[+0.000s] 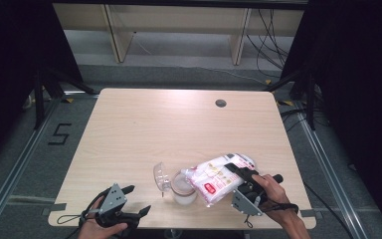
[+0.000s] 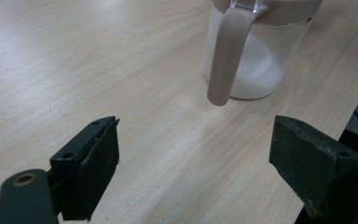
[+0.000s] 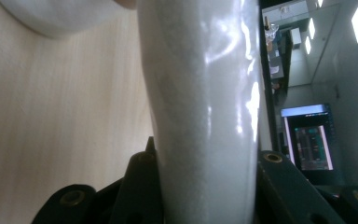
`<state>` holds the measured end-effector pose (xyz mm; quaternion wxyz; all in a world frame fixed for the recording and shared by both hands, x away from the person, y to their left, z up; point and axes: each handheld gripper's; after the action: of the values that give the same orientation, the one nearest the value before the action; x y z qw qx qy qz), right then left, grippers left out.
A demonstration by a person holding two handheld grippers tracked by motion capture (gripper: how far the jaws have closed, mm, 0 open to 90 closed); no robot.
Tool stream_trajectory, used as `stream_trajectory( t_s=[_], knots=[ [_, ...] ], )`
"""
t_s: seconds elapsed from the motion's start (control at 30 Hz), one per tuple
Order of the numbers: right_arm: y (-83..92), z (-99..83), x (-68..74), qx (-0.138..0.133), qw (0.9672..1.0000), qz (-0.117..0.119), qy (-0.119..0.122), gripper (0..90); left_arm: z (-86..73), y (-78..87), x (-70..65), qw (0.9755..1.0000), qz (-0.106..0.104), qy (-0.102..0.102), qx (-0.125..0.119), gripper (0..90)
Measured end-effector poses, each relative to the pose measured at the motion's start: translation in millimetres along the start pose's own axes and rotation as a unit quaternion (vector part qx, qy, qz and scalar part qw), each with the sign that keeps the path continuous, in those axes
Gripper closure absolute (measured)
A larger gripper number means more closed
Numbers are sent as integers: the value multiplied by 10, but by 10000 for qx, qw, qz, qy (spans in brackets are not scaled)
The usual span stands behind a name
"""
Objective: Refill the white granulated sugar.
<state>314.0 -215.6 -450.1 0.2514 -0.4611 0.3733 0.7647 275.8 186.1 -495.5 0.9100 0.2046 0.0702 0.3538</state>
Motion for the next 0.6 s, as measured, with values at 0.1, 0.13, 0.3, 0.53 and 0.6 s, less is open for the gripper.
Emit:
stream_trajectory(
  t_s=[0.1, 0.13, 0.3, 0.53, 0.6],
  knots=[
    [-15, -41, -8, -160, 9994, 62, -315, 731, -1, -2, -2, 10000, 12, 39, -25, 155],
    [-19, -53, -26, -229, 9993, 58, -291, 731, 0, -1, -2, 10000, 2, 35, -27, 156],
    [-21, -133, -7, -416, 9935, 98, -1056, 734, -1, 1, -3, 10000, 16, 42, -34, 155],
    [-31, -255, 15, -416, 9836, 192, -1742, 737, -1, 1, -3, 10000, 22, 50, -28, 155],
    [-49, -287, 1, -502, 9814, 158, -1847, 738, 4, 4, -3, 10000, 21, 21, -31, 155]
  ],
)
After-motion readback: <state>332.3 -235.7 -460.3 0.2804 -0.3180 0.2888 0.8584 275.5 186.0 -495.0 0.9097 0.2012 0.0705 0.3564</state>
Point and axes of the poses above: each handheld gripper's, and its own axes: y roughly backward along the jaws, z roughly out of its top, x roughly to its left, and after that the axes turned 5 degrees about -x, right-handed
